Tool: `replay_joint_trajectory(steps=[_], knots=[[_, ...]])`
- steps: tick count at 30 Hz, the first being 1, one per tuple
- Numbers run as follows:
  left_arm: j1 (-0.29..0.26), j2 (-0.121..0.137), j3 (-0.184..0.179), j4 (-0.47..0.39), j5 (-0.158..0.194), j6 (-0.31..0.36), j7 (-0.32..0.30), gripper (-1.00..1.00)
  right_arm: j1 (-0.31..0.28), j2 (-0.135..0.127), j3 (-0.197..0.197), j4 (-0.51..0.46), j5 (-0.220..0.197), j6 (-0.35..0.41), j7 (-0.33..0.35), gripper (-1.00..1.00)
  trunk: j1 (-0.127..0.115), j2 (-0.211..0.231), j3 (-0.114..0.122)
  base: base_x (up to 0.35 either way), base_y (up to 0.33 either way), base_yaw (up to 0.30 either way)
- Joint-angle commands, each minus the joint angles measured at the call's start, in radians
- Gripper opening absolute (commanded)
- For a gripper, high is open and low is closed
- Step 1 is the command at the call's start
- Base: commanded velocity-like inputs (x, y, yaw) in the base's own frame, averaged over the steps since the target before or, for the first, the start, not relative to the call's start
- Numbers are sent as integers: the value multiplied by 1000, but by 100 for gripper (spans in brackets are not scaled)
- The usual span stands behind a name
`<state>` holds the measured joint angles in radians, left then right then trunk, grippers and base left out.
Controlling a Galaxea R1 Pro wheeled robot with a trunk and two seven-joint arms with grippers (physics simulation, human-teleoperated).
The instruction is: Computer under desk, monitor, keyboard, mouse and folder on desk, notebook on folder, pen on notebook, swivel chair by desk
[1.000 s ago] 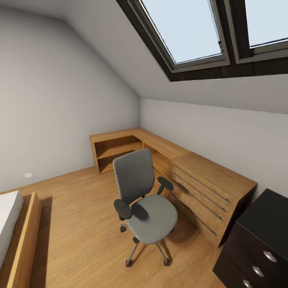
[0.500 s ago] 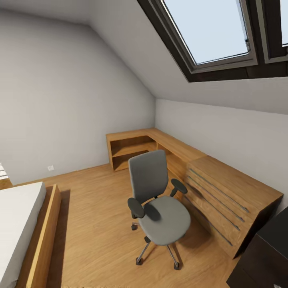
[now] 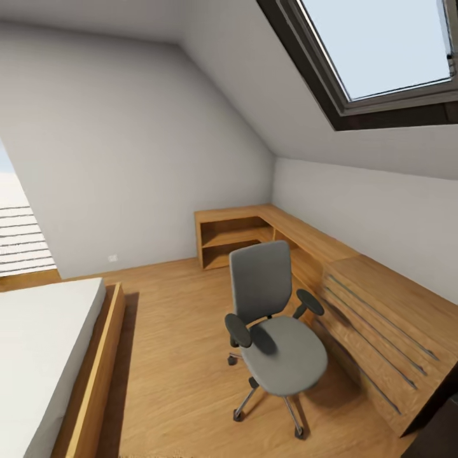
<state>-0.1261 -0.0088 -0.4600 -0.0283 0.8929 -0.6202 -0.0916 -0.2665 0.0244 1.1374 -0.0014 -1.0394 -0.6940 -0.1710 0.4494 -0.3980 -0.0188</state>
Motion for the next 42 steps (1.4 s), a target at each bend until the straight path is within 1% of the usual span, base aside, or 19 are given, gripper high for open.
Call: replay_joint_trajectory(steps=[1,12,14,16,17,20,25,36,38,42], knots=[[-1,0,-2,2,11,-3,-10,100,0,0,9,0,-1,-1,-9,100,1,-2,-2,0,0,271],[-1,0,-2,2,11,-3,-10,100,0,0,14,1,7,-1,-6,100,1,-2,-2,0,0,270],[-1,-1,-2,2,10,-3,-10,100,0,-1,32,2,28,-1,-6,100,1,-2,-2,0,0,252],[-1,-1,-2,2,10,-3,-10,100,0,-2,41,2,43,-1,-6,100,1,-2,-2,0,0,246],[-1,-1,-2,2,10,-3,-10,100,0,-2,47,3,59,-1,-6,100,1,-2,-2,0,0,242],[-1,-2,-2,2,10,-3,-10,100,0,-3,53,4,85,0,-6,100,1,-2,-2,0,0,236],[-1,-2,-2,2,9,-4,-10,100,0,-3,57,4,102,0,-5,100,1,-2,-2,0,0,213],[-1,-3,-6,2,1,-5,-12,100,0,-3,59,6,109,1,-4,100,1,-2,-2,0,0,155],[-1,-3,-6,2,0,-6,-12,100,0,-3,60,6,116,1,-1,100,1,-2,-2,0,0,39],[-1,-3,-10,0,0,-5,-12,100,0,-4,59,6,148,4,16,100,1,-2,-2,0,0,17]])
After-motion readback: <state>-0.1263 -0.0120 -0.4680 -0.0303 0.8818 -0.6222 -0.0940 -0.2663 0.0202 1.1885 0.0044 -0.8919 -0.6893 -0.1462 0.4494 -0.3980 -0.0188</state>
